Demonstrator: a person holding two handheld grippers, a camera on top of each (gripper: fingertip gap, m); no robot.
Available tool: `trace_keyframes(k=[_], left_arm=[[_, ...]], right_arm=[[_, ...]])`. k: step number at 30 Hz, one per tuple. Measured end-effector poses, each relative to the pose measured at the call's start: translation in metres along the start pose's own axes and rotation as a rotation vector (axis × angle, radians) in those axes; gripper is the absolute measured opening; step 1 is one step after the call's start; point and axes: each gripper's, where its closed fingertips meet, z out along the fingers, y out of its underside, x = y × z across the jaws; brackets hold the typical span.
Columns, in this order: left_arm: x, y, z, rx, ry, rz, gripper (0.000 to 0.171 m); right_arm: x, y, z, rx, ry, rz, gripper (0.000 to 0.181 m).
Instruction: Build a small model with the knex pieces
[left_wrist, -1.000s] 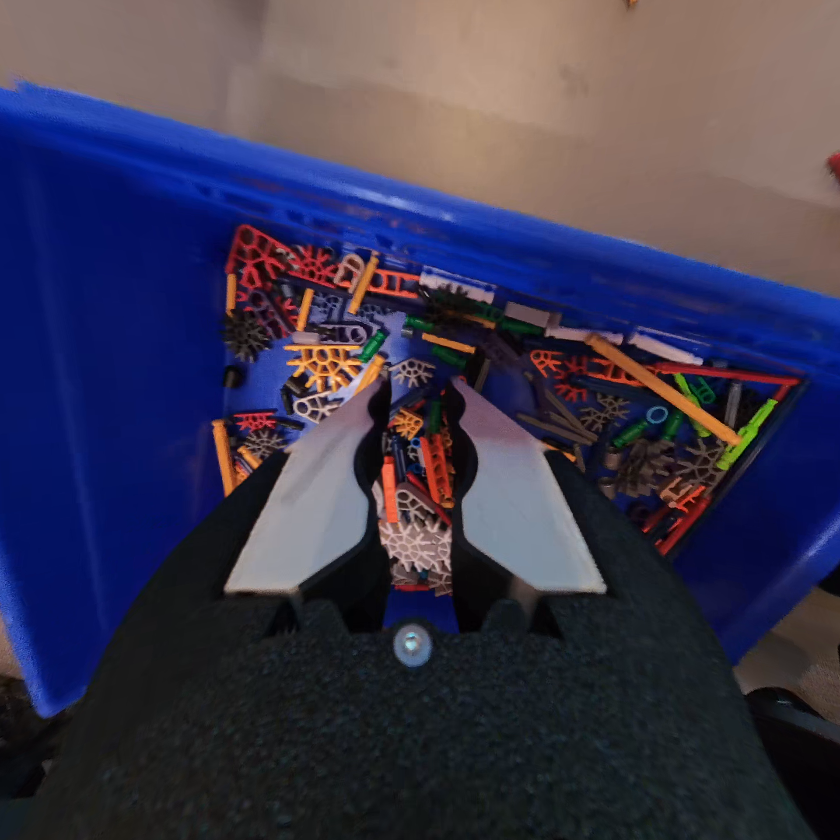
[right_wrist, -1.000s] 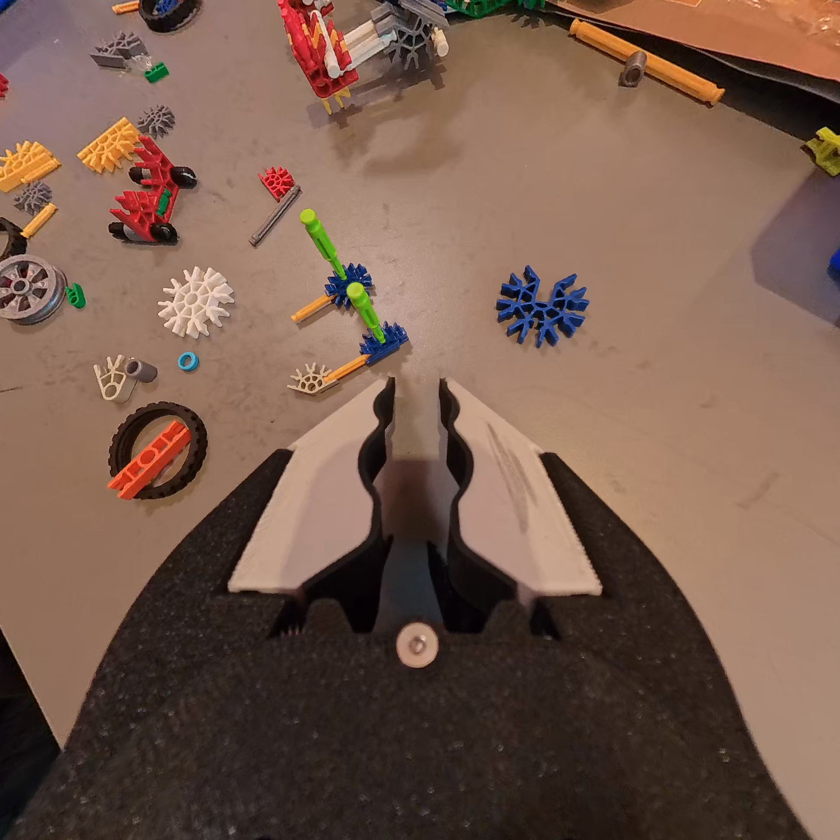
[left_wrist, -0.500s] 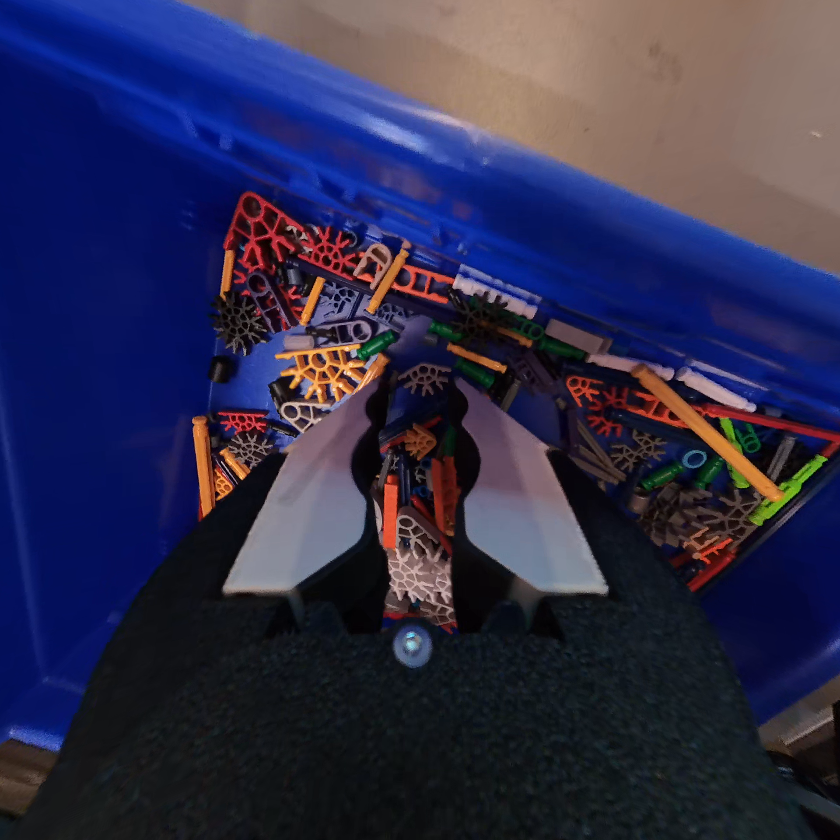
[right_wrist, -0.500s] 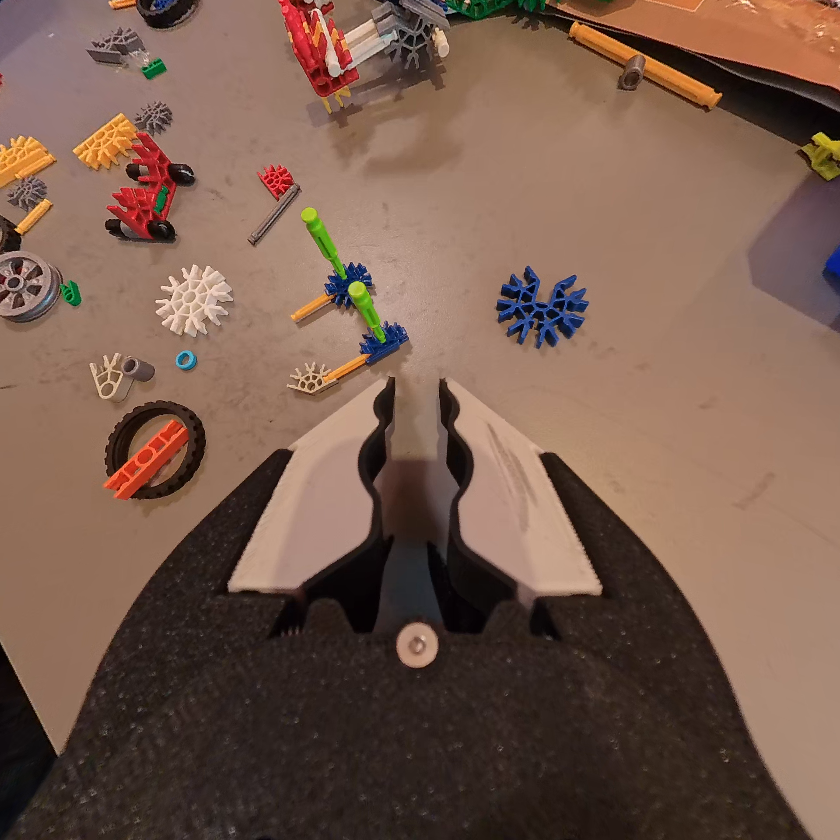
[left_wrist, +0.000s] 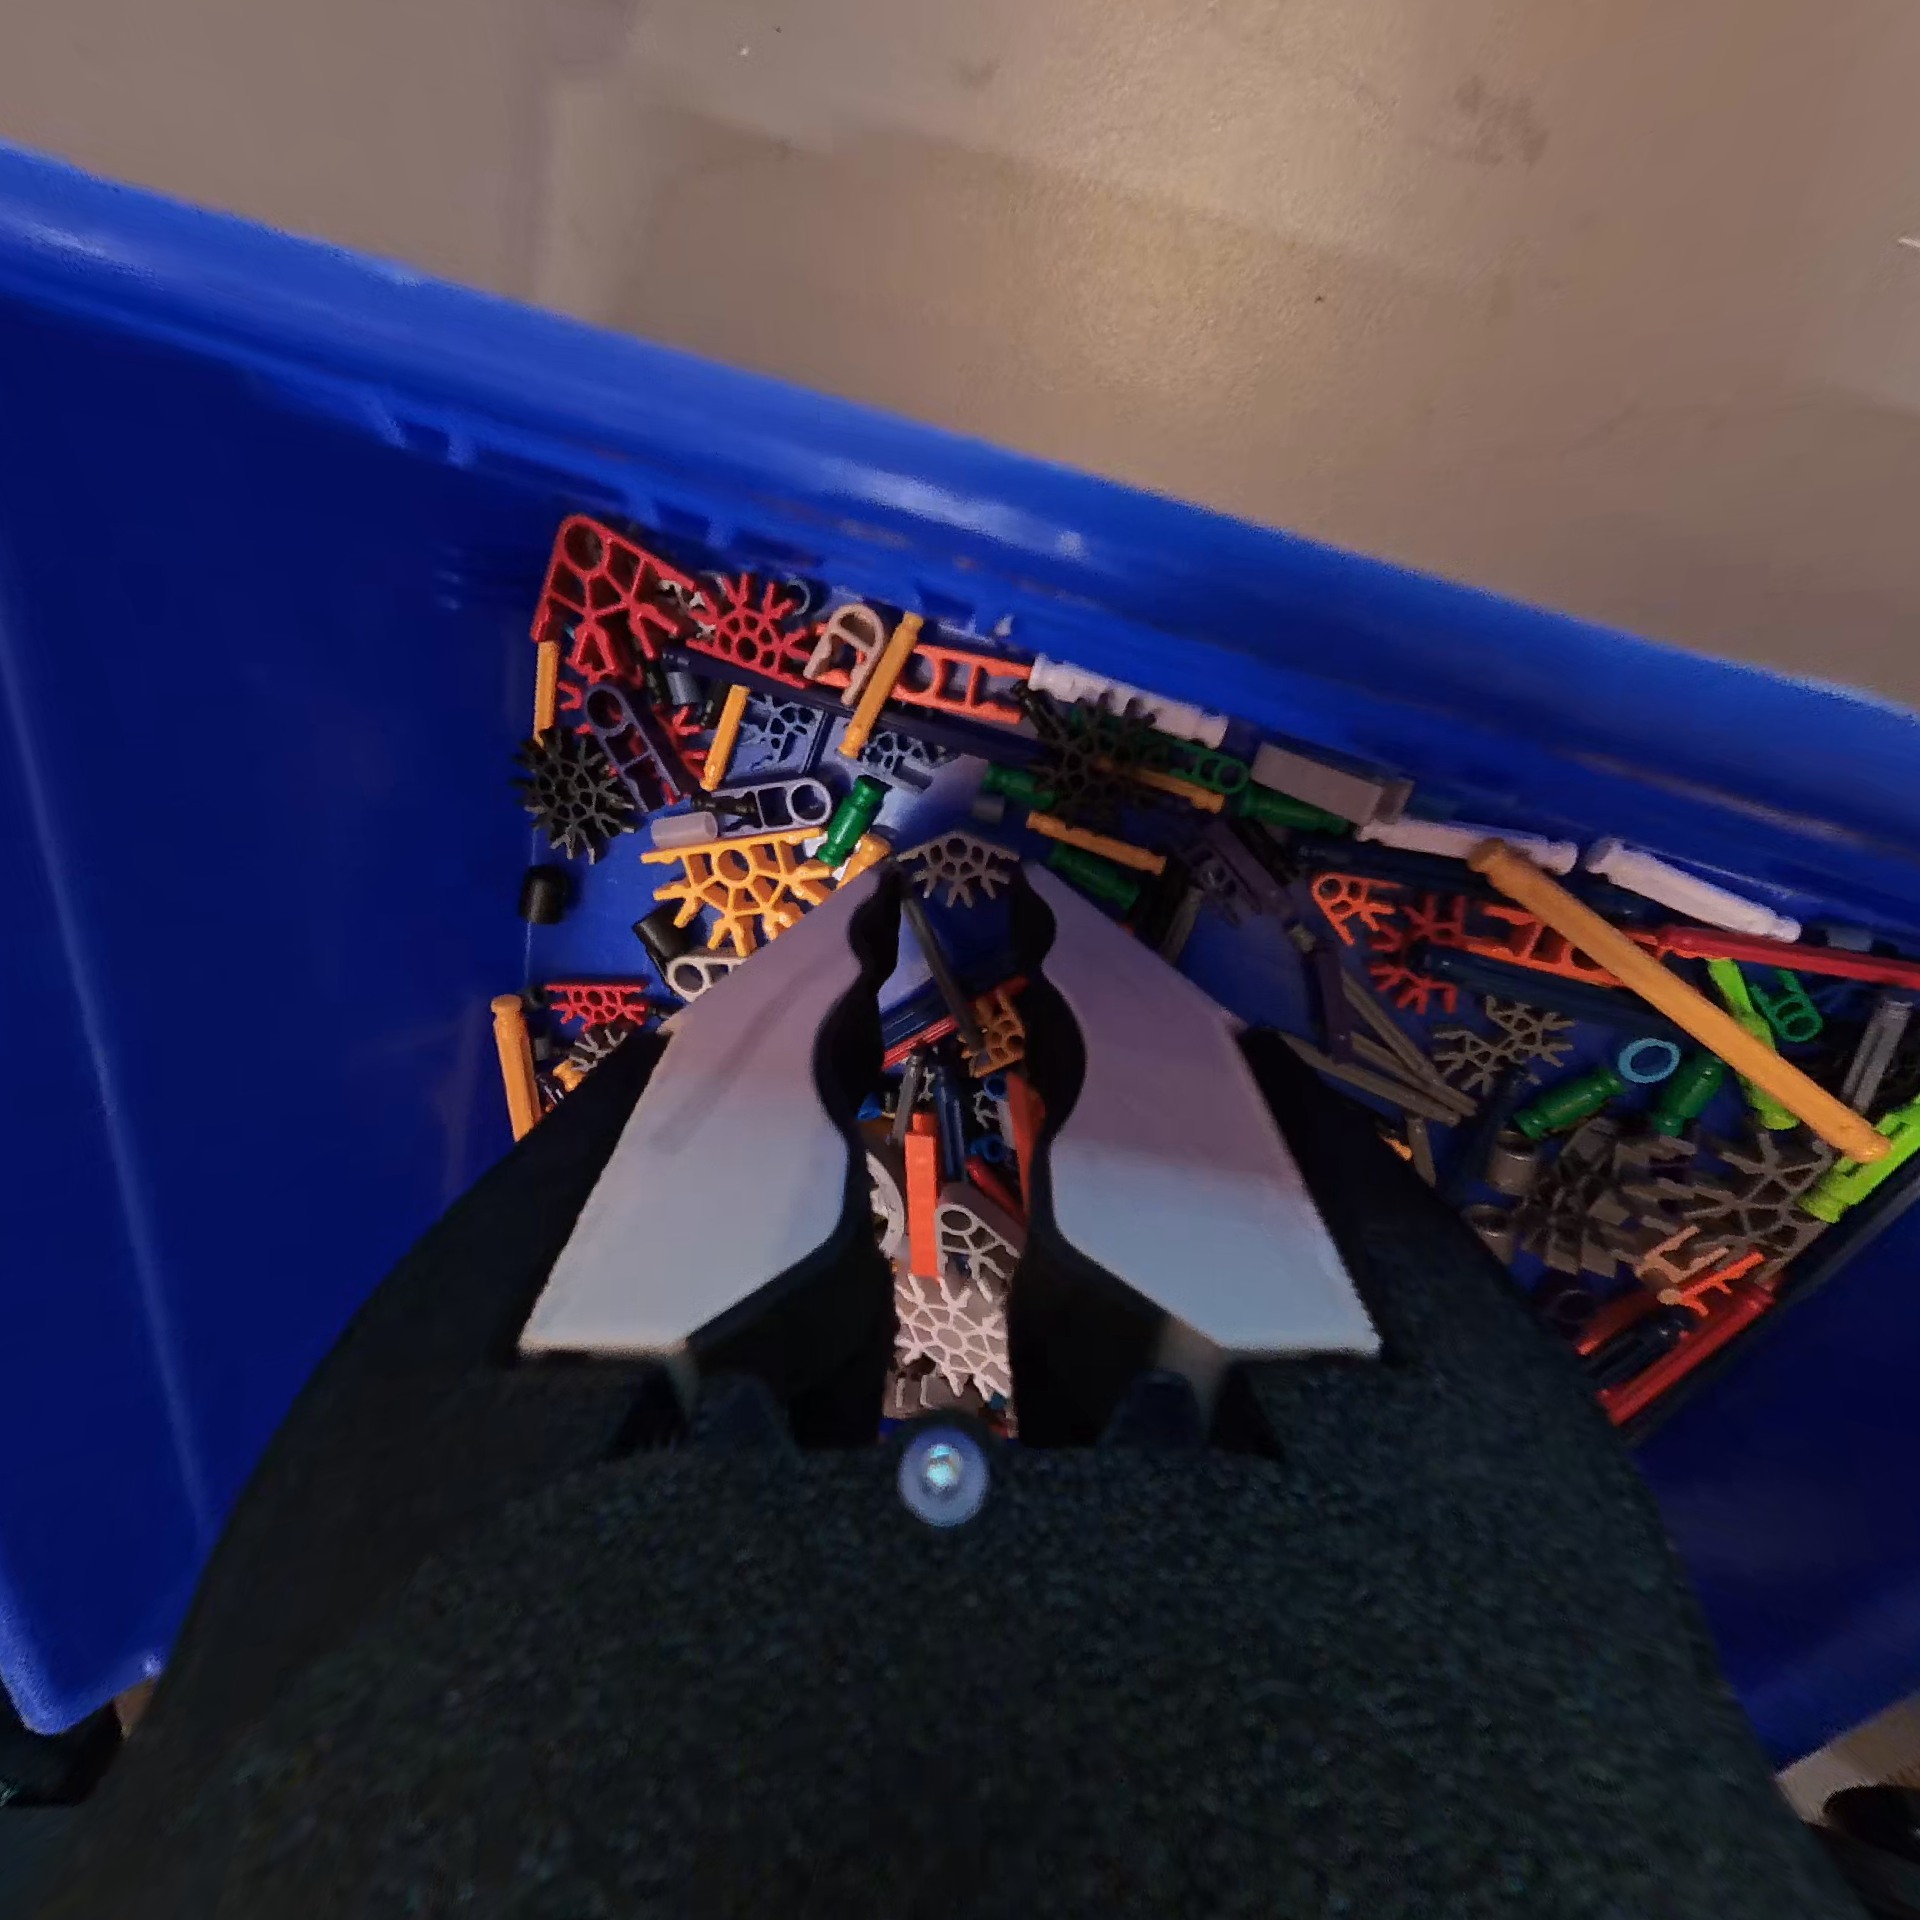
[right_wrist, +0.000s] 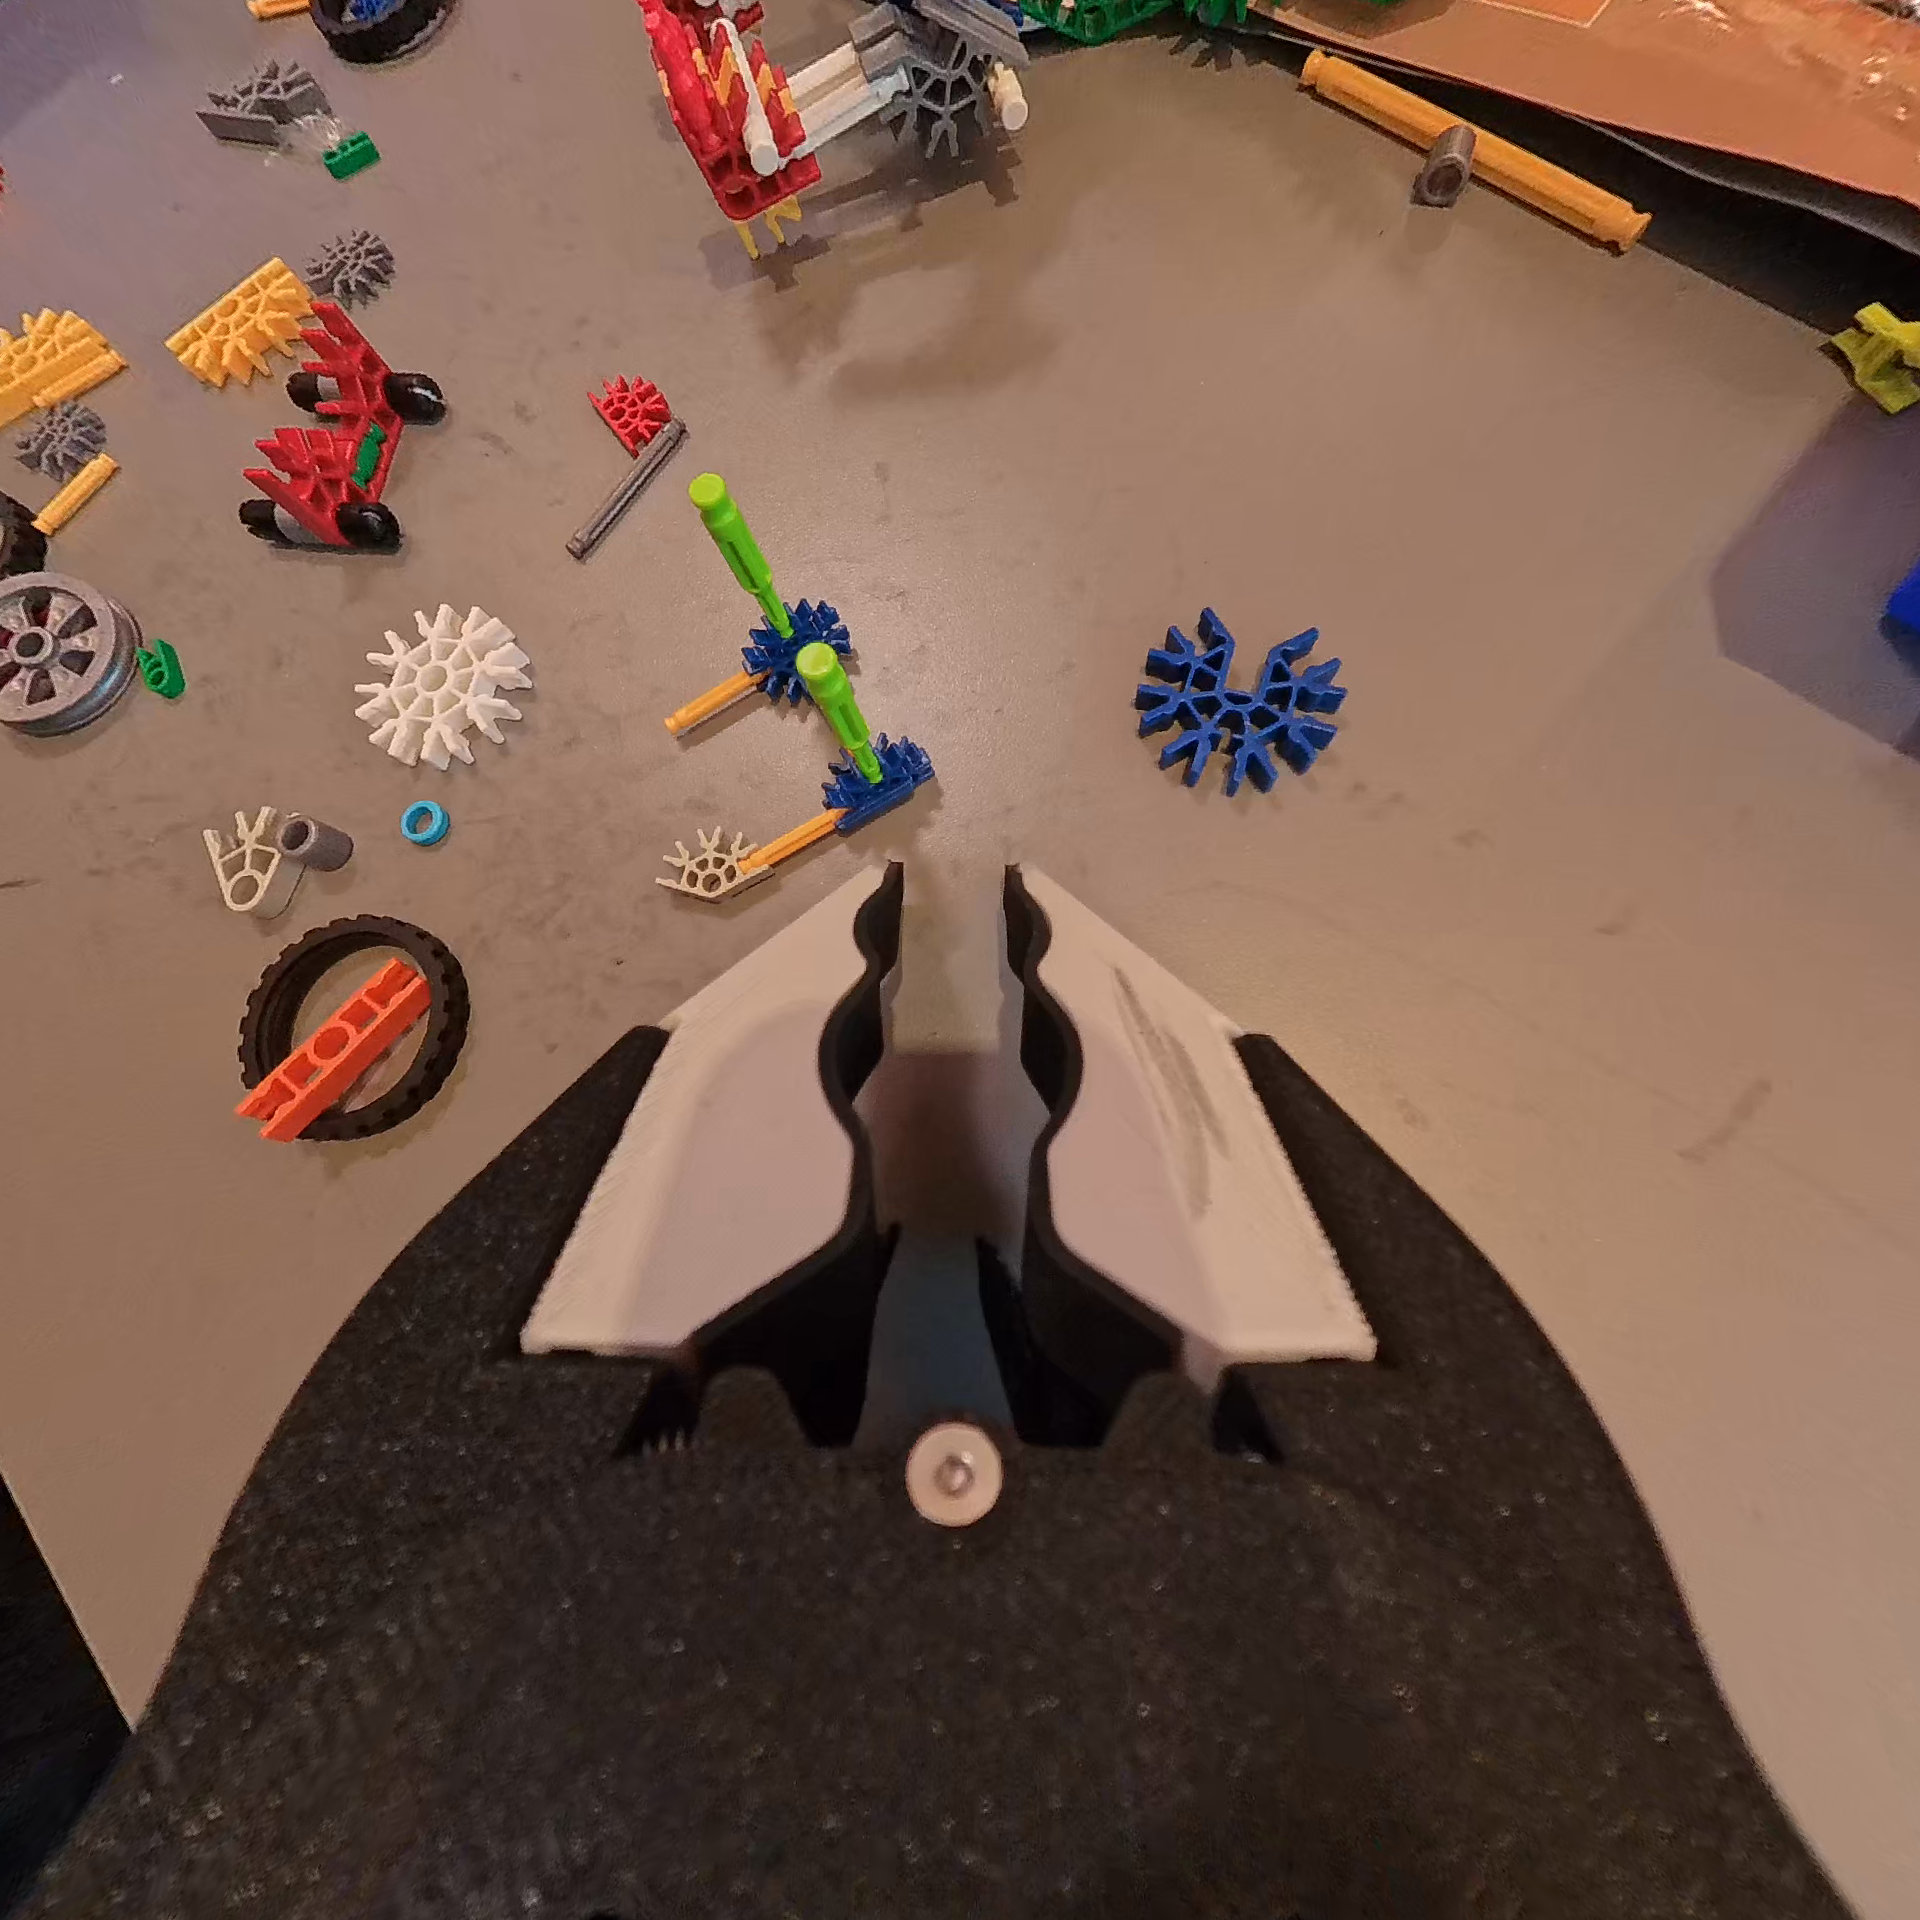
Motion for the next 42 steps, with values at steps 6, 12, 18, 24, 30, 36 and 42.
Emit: trace_keyframes(k=[6,12,18,24,30,36,42], left_arm=[[-0.004,-0.003,0.001,0.021,-0.012,-0.003,0.018],[-0.011,-0.002,0.0,0.028,-0.044,-0.013,0.004],[-0.012,0.0,0.0,0.023,-0.041,-0.016,0.003],[-0.019,0.002,-0.007,0.044,-0.057,-0.042,0.009],[-0.015,0.001,-0.005,0.041,-0.048,-0.012,0.01],[-0.012,0.001,-0.002,0.037,-0.037,0.006,0.011],[-0.012,0.0,-0.002,0.042,-0.037,0.007,0.011]], right_arm=[[0.0,0.0,0.0,0.001,-0.001,0.001,0.019],[0.0,0.0,0.0,0.001,-0.003,0.002,0.019],[0.0,0.0,0.0,0.002,-0.004,0.0,0.02],[-0.001,0.0,0.0,0.002,-0.006,0.001,0.02],[0.0,0.0,0.0,0.002,-0.003,-0.001,0.02],[-0.001,0.0,0.0,0.002,-0.002,-0.001,0.02],[-0.001,0.0,-0.001,0.003,-0.007,0.001,0.02]])
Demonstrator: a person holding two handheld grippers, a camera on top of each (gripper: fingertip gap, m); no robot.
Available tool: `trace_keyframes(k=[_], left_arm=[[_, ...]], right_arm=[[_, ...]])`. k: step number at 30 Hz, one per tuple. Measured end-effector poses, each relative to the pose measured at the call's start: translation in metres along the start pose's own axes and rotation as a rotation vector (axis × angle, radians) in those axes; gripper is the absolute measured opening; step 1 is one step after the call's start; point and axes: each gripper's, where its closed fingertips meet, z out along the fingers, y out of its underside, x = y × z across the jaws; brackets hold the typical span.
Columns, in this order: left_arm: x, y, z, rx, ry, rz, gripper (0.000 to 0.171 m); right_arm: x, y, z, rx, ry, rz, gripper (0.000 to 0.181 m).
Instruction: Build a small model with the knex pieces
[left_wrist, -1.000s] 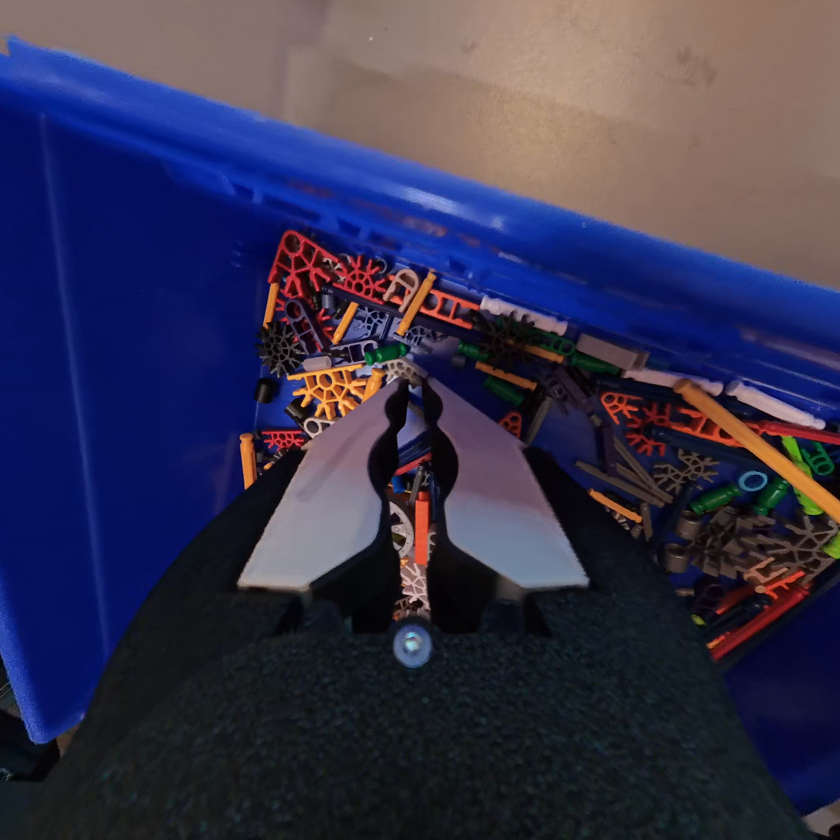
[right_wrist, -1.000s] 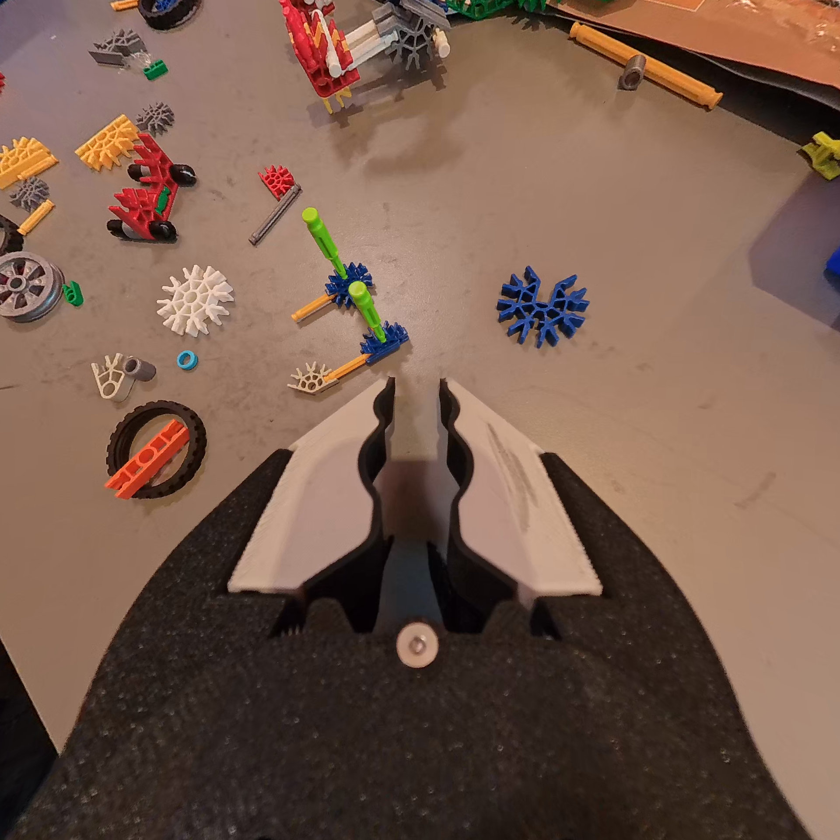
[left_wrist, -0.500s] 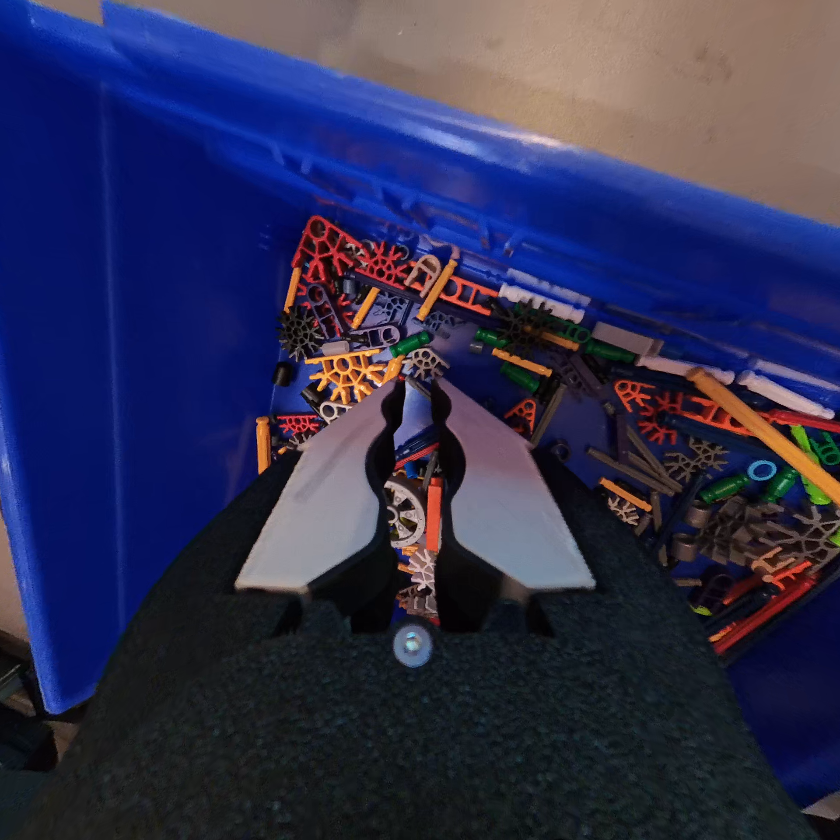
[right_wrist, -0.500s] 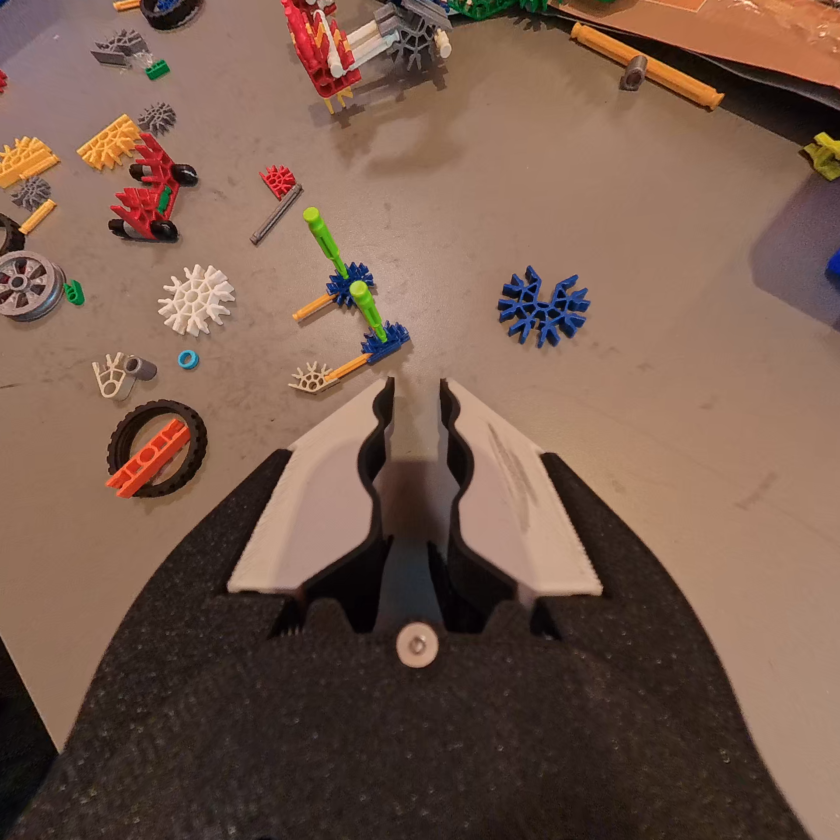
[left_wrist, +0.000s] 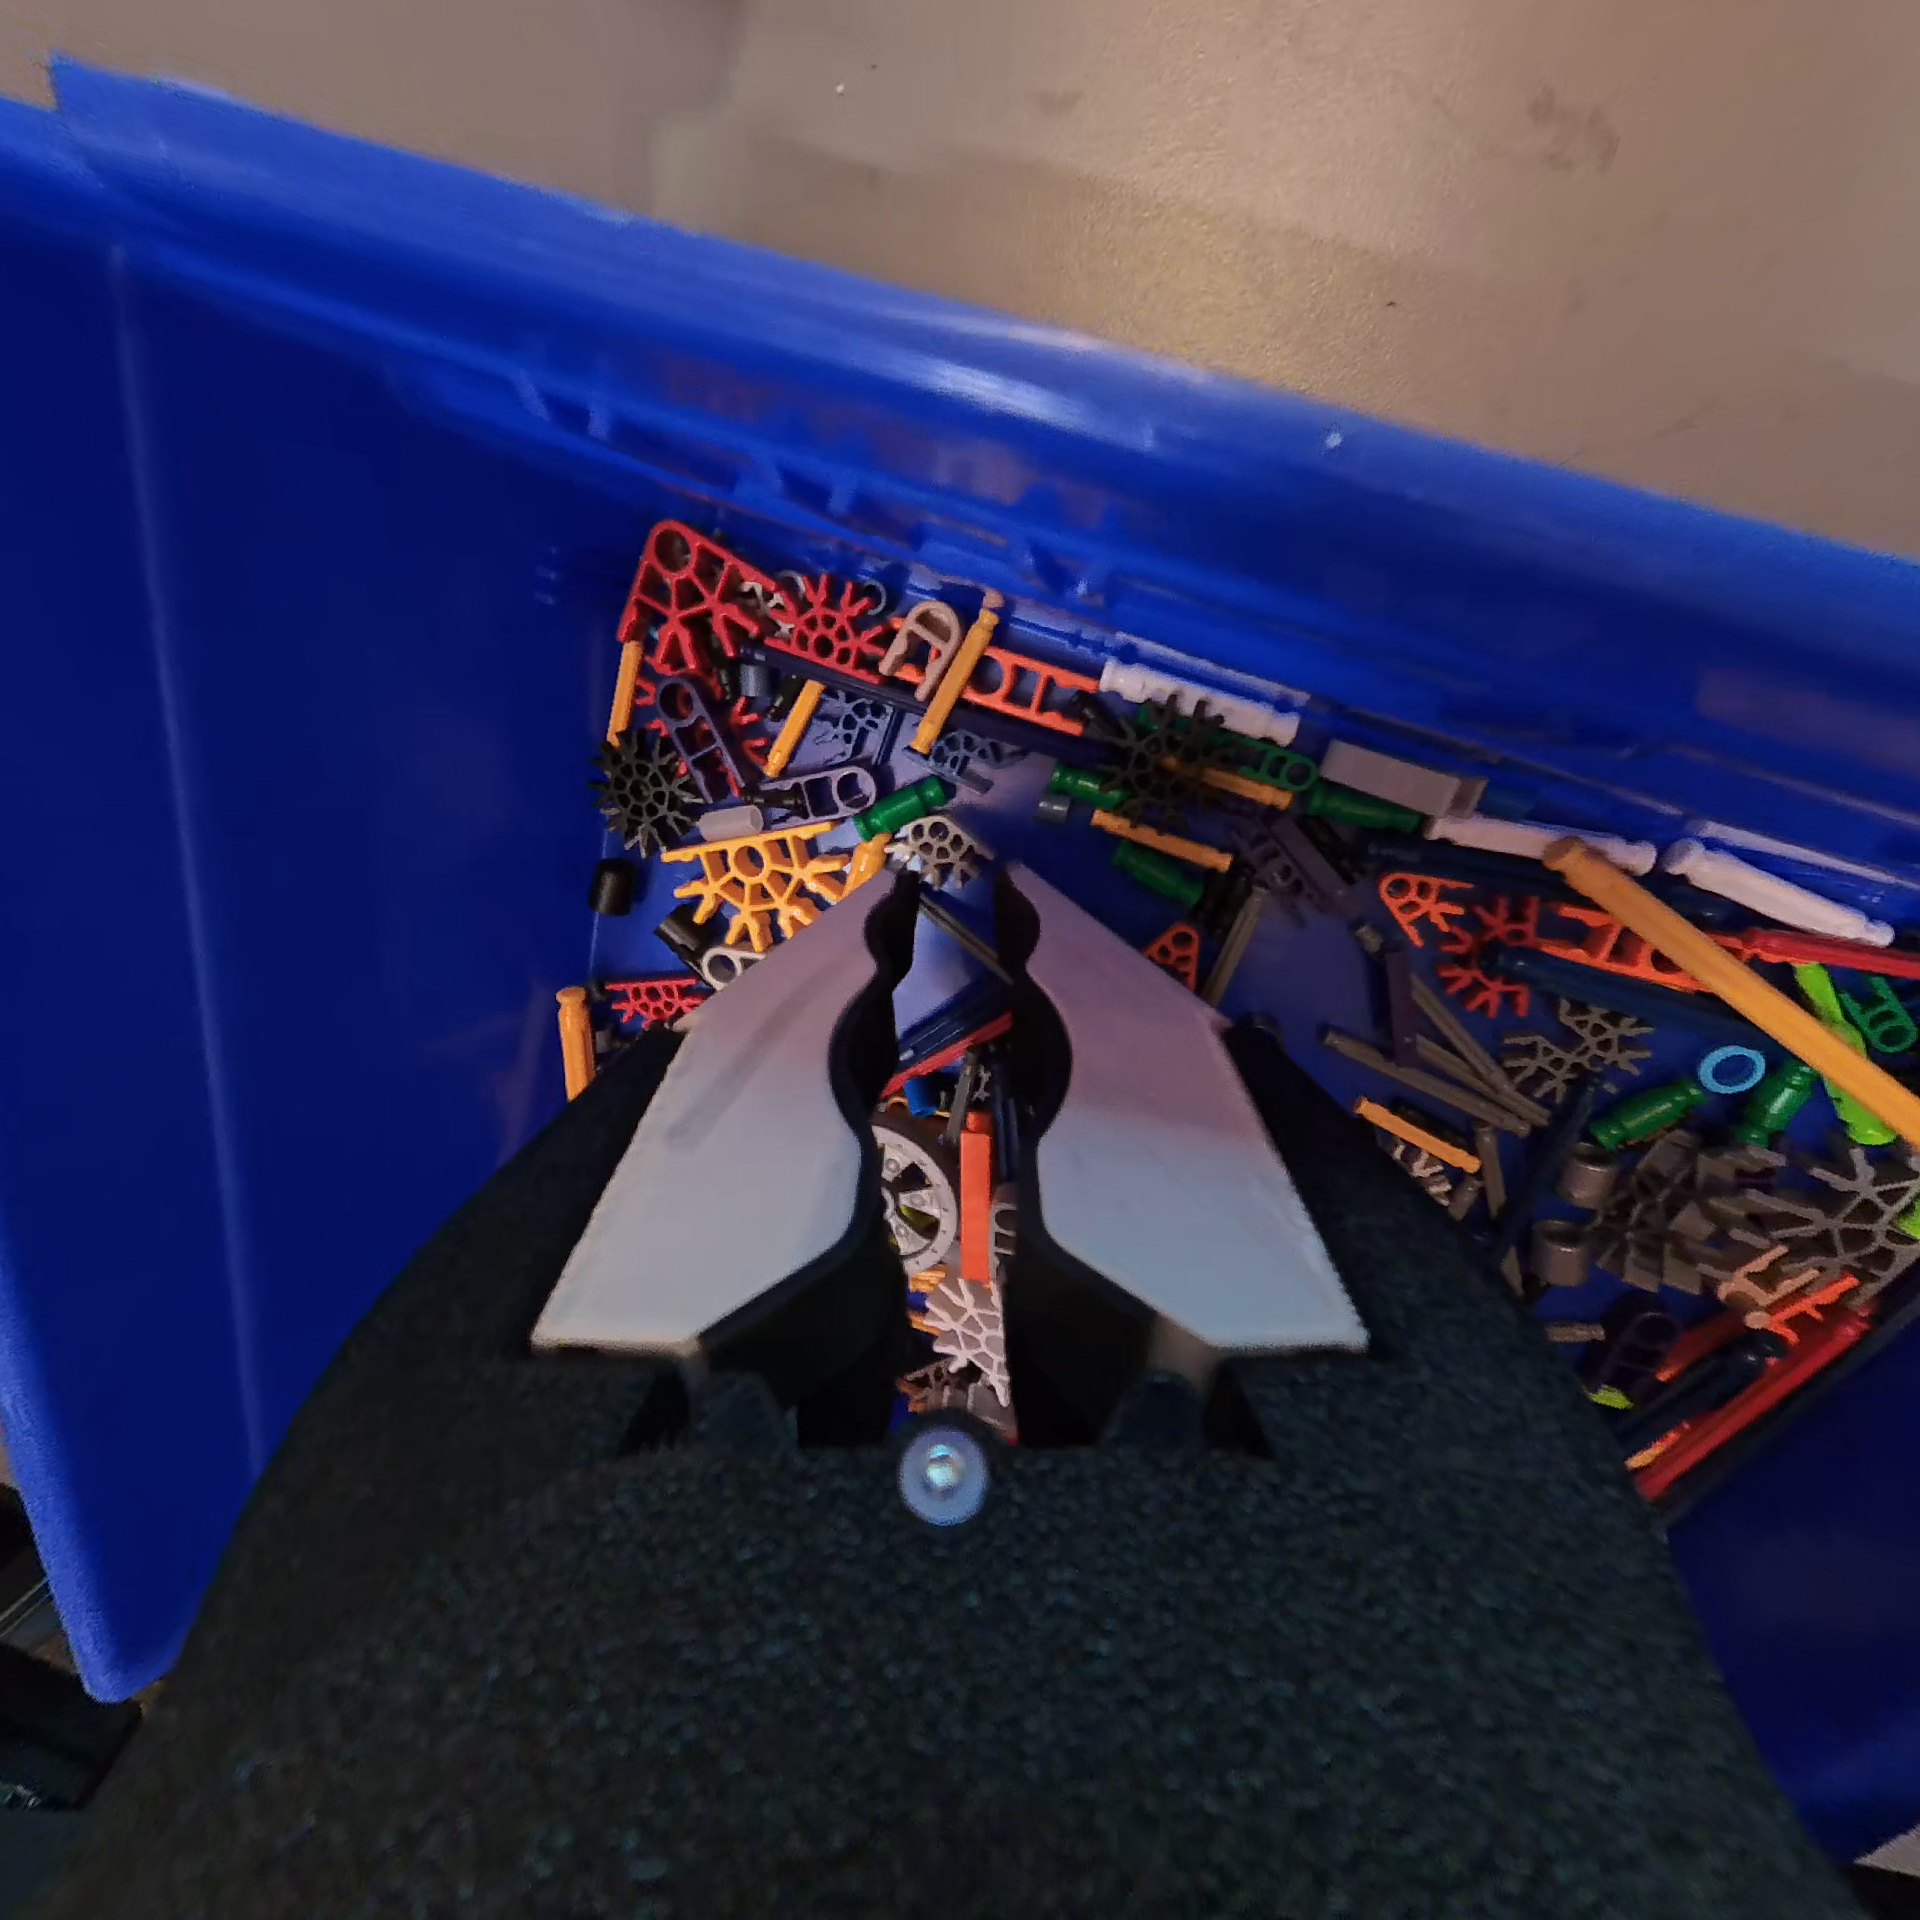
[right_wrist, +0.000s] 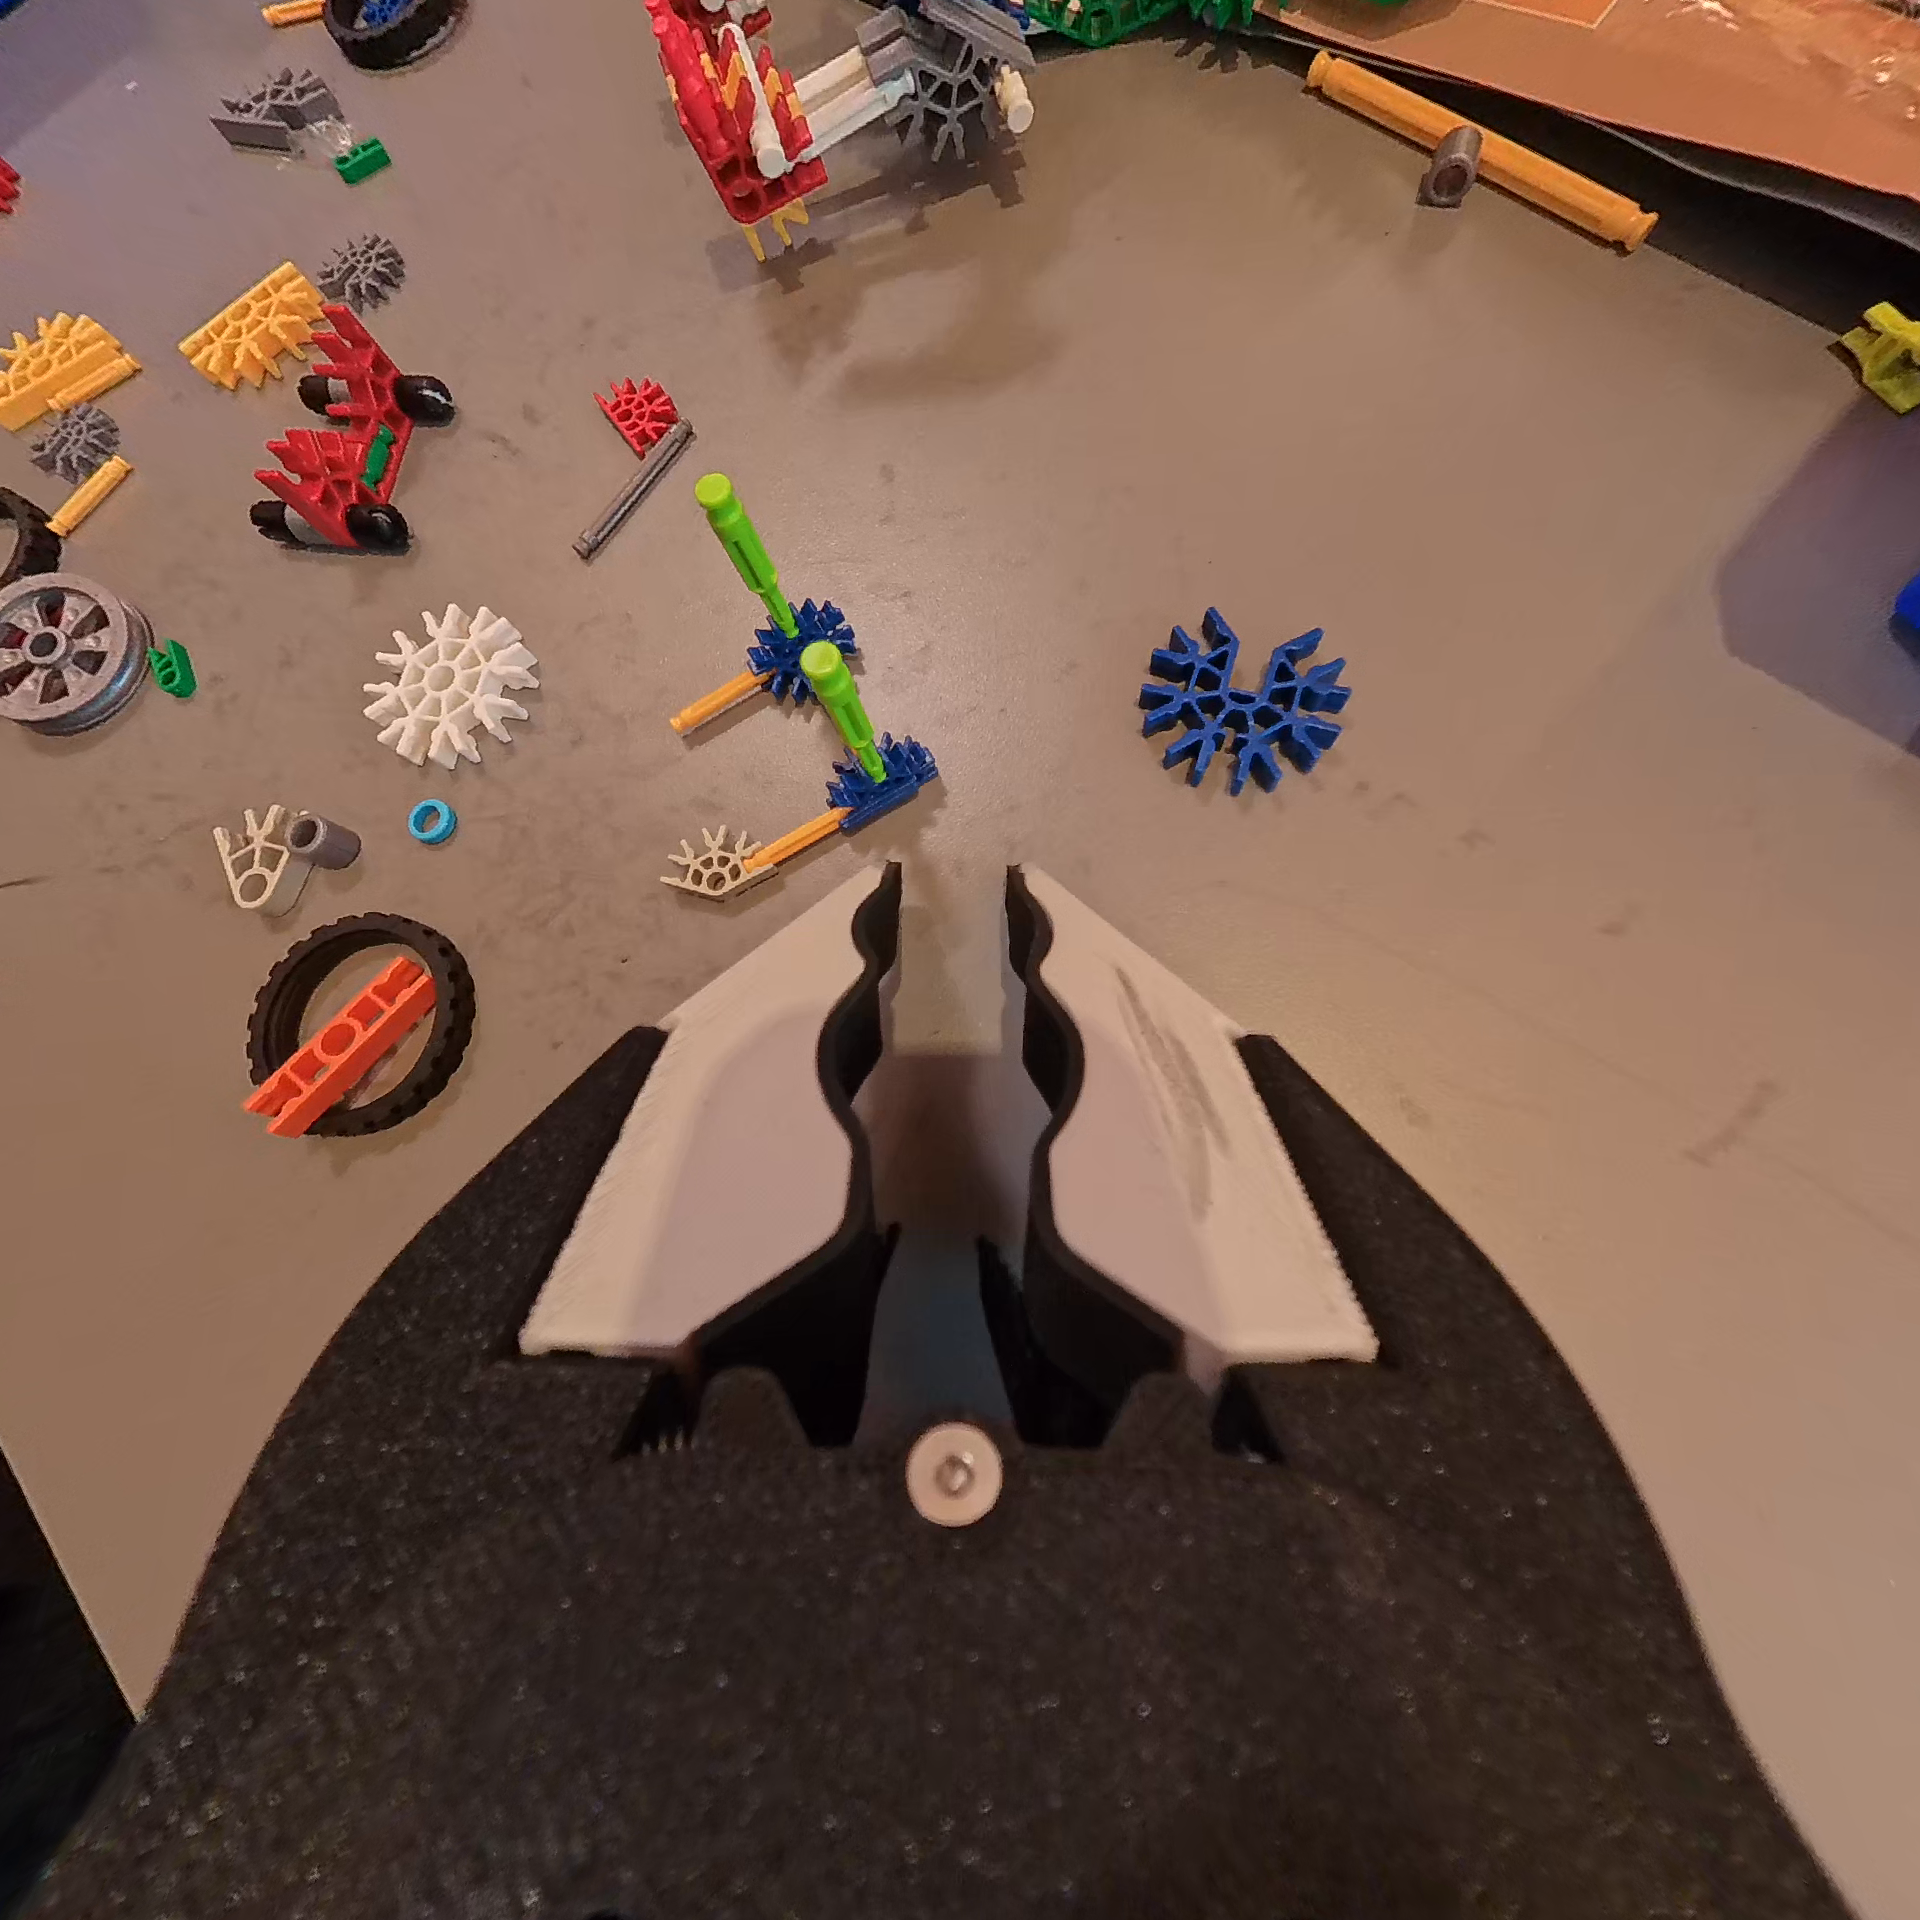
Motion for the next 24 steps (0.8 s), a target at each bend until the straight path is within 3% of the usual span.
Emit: trace_keyframes(k=[24], left_arm=[[-0.003,0.0003,-0.006,0.025,0.012,-0.012,0.013]], right_arm=[[-0.003,-0.0001,-0.0004,0.001,-0.034,0.005,0.02]])
